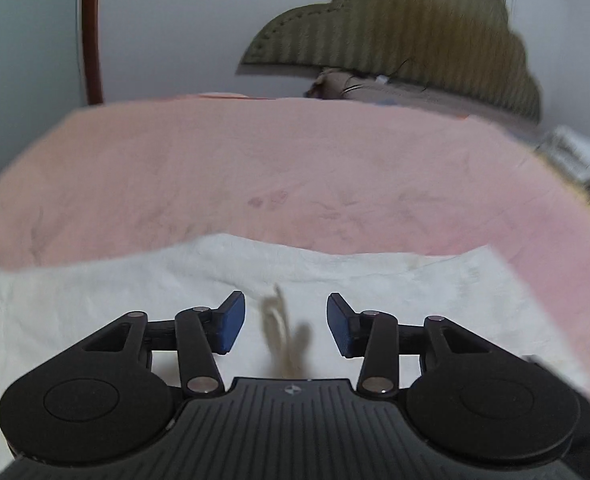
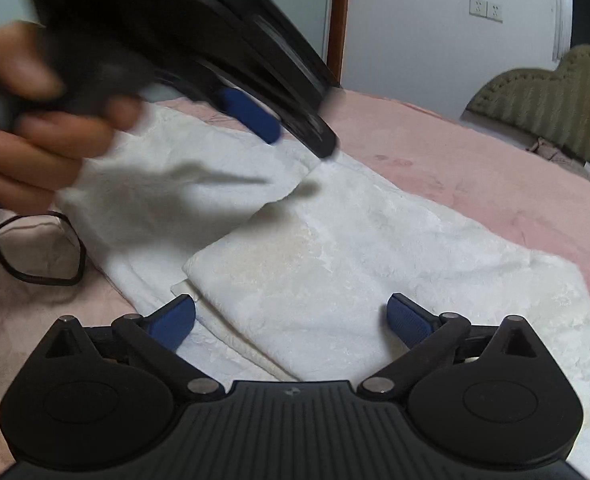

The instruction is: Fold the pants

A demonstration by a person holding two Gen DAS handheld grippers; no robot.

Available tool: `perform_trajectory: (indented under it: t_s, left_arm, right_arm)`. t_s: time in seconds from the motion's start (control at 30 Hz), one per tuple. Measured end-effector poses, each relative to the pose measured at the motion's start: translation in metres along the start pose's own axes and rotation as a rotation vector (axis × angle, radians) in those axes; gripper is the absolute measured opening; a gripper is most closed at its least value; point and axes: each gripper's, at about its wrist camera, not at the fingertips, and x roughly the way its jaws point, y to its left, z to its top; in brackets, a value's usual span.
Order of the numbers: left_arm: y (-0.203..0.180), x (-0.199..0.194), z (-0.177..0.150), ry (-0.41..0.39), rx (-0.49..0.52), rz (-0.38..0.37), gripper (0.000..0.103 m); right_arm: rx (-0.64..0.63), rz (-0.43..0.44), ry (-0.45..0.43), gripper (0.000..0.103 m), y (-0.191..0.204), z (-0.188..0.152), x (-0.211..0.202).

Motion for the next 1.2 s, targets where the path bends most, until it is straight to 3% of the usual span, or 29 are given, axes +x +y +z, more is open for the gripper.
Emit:
perform_trajectory:
  t_s: [0.1,0.27,0.4,0.6,0.8,1.2]
  left_arm:
    - [-0.012,0.032,-0.006,0.039,0.060,0.126,0.048]
    - [-0.012,0.032,-0.019,0.001,0.077,0.178,0.050]
    - [-0.007,0.027,-0.030,-0.017,0.058,0.203,0.072]
    - [0.002,0.023,-0.040,-0.053,-0.032,0.236,0.095]
    - [0.006,0.026,-0.036,-0.036,-0.085,0.232,0.102]
    - [0.009,0.029,-0.035,-0.032,-0.104,0.225,0.103]
  right_arm:
    - [0.021,0.016,0.004,0.103,-0.003,0.000,0.000]
    - [0.041,0.033,0.013,0.103,-0.008,0.001,0.002]
    - [0.048,0.039,0.014,0.103,-0.009,0.001,0.002]
    - [0.058,0.049,0.015,0.103,-0.009,0.002,0.004]
    - [0.054,0.046,0.018,0.103,-0.009,0.003,0.005]
    - [0.059,0.050,0.019,0.103,-0.010,0.003,0.006]
